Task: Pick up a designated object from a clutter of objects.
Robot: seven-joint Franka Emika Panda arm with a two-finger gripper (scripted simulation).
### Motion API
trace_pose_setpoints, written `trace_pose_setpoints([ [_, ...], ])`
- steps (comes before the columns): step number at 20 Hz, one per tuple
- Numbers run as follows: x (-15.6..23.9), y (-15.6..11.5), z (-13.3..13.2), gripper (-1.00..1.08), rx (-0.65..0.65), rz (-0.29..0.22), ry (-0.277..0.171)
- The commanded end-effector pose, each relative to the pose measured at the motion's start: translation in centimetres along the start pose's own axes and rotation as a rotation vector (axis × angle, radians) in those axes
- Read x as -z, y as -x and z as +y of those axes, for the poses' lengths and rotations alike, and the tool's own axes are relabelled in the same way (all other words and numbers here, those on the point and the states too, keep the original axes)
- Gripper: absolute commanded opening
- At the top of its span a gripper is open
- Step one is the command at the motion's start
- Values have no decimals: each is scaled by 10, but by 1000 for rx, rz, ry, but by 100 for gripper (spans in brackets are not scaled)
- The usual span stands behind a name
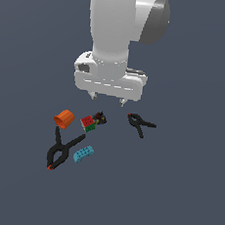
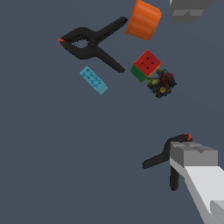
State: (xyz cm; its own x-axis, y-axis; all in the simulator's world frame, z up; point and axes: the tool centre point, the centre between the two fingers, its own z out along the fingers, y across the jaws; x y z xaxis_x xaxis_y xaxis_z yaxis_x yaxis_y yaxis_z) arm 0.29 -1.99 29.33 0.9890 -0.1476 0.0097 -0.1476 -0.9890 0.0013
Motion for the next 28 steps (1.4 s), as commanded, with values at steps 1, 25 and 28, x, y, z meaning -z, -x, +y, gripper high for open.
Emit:
trace_pose_setpoints([
  [1,-15,2,4,100,-35,-1,-2],
  [25,-191,85,60,100,-538,-10,-2],
  [28,-199,92,63,100,-567,-10,0],
])
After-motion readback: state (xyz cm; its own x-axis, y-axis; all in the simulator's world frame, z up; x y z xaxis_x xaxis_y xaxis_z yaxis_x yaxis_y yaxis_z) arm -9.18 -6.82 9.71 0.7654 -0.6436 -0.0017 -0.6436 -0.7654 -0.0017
